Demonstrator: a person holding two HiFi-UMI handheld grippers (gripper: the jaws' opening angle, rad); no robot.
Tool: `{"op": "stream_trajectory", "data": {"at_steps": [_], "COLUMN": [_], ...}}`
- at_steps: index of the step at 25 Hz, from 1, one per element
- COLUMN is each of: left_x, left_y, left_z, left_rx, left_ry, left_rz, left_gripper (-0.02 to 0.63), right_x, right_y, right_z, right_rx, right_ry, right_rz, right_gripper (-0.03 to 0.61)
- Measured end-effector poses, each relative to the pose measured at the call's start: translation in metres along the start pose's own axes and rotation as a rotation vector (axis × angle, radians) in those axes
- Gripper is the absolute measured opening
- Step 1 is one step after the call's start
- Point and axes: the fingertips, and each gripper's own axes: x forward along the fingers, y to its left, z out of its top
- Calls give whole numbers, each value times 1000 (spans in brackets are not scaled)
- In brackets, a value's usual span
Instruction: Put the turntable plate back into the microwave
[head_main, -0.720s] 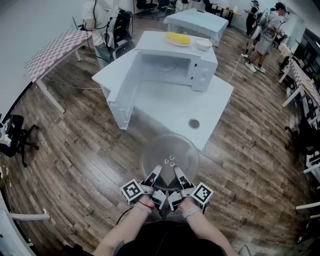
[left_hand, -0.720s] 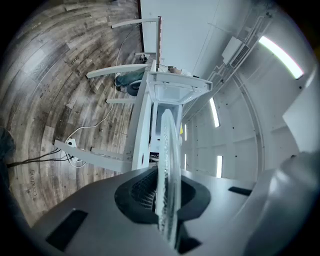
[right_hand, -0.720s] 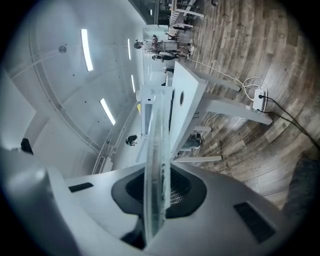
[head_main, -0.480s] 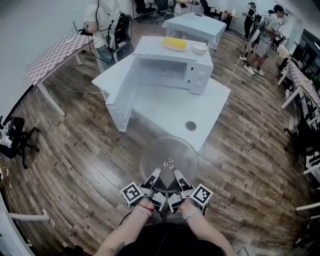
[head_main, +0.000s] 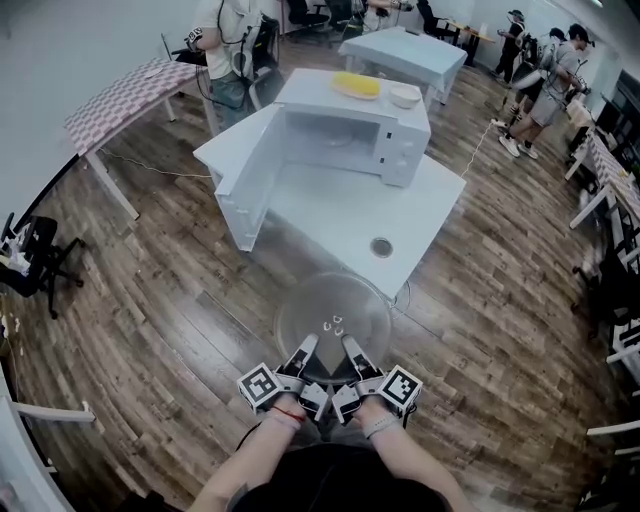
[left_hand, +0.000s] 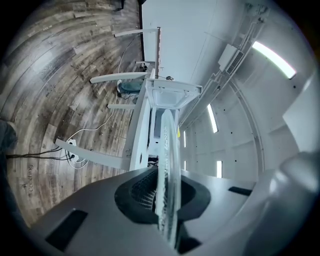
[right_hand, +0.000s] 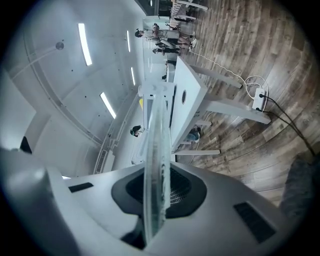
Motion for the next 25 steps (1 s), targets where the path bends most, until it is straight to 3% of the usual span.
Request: {"op": "stream_trajectory", "data": {"at_steps": [10, 25], "left_x": [5, 58], "left_y": [-4, -17], "left_z": [3, 61], "left_rx": [17, 43], "left_ry": [-23, 73], "left_rz": [-10, -10], "left_gripper": [31, 31], "right_x": [7, 77], "right_y": [2, 12], "right_z": [3, 18], "right_rx": [16, -12], "right_ry": [26, -75], "right_rz": [22, 29], "right_gripper": [41, 41]}}
